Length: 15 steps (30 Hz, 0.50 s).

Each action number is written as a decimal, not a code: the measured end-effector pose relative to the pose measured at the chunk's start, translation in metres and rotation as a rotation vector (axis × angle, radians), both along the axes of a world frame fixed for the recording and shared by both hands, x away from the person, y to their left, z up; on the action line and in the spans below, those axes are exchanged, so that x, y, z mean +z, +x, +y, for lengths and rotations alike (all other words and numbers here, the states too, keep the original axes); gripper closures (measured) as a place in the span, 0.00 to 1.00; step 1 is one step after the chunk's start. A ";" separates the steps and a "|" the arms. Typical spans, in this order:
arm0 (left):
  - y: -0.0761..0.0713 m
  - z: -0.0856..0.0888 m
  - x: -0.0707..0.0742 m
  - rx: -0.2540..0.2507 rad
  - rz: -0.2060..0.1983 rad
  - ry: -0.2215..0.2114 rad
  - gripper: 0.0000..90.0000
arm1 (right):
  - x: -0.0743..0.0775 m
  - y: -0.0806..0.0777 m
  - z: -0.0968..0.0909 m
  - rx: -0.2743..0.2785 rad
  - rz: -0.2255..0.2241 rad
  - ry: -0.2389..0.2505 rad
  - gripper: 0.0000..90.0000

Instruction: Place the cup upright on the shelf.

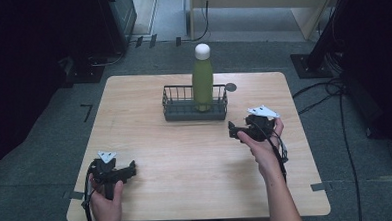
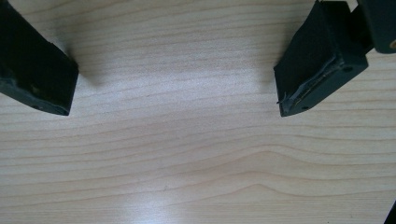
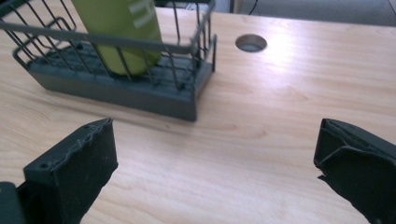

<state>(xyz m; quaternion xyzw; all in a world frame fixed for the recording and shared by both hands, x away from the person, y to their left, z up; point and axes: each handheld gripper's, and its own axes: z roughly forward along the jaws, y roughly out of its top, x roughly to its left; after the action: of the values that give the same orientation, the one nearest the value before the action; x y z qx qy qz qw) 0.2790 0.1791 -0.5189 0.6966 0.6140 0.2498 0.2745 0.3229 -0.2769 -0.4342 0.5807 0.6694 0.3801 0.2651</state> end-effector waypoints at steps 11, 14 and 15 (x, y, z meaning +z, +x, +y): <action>0.000 0.000 0.000 0.000 -0.001 0.000 0.00 | -0.024 -0.024 -0.034 -0.061 0.033 -0.001 0.00; 0.000 0.000 0.000 0.000 -0.001 -0.001 0.00 | -0.030 -0.030 -0.042 -0.075 0.039 0.000 0.00; 0.000 0.000 0.000 0.000 -0.001 -0.001 0.00 | -0.032 -0.032 -0.045 -0.083 0.043 0.001 0.00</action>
<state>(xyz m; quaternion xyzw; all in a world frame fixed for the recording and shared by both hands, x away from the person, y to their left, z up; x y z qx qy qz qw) 0.2791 0.1791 -0.5190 0.6963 0.6140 0.2501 0.2751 0.2910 -0.3218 -0.4663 0.6162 0.6501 0.3565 0.2657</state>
